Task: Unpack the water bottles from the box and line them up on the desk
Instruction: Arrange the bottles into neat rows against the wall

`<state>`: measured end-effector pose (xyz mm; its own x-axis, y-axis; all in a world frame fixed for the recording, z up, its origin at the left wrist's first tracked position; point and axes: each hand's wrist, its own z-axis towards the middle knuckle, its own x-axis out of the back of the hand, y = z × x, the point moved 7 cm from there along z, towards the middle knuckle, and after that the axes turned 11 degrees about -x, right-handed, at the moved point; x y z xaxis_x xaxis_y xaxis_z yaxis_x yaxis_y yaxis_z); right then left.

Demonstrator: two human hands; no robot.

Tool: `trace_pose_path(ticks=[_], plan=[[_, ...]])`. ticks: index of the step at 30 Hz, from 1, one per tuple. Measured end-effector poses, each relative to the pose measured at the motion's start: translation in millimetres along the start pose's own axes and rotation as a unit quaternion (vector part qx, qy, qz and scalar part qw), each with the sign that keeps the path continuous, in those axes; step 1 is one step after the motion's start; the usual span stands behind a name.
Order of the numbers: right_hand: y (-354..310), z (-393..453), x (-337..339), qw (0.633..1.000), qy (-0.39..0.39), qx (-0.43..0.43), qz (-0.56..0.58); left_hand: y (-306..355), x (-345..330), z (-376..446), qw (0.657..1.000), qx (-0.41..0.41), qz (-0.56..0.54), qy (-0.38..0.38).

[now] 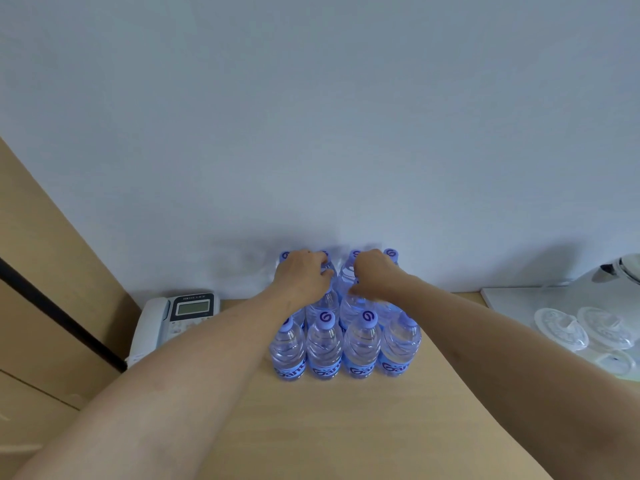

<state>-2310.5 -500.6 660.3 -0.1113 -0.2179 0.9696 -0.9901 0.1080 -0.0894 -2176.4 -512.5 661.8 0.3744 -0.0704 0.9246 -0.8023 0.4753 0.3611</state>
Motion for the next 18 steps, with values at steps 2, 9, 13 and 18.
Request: trace_pose_path(ticks=[2,9,13,18], plan=[[-0.6,-1.9,-1.4,1.000,-0.002,-0.006,-0.005,0.2,-0.5,0.3,1.000,0.000,-0.002,-0.003],[-4.2,-1.8,-1.9,0.999,-0.010,0.029,-0.011,-1.6,-0.9,1.3,1.000,0.000,-0.002,0.000],[-1.6,1.2,-3.2,0.999,-0.011,0.031,0.001,-2.8,-3.4,1.8,1.000,0.003,0.003,-0.008],[-3.4,2.3,-4.0,0.999,-0.017,0.045,-0.012,-3.5,-6.3,2.1,1.000,0.004,0.000,-0.009]])
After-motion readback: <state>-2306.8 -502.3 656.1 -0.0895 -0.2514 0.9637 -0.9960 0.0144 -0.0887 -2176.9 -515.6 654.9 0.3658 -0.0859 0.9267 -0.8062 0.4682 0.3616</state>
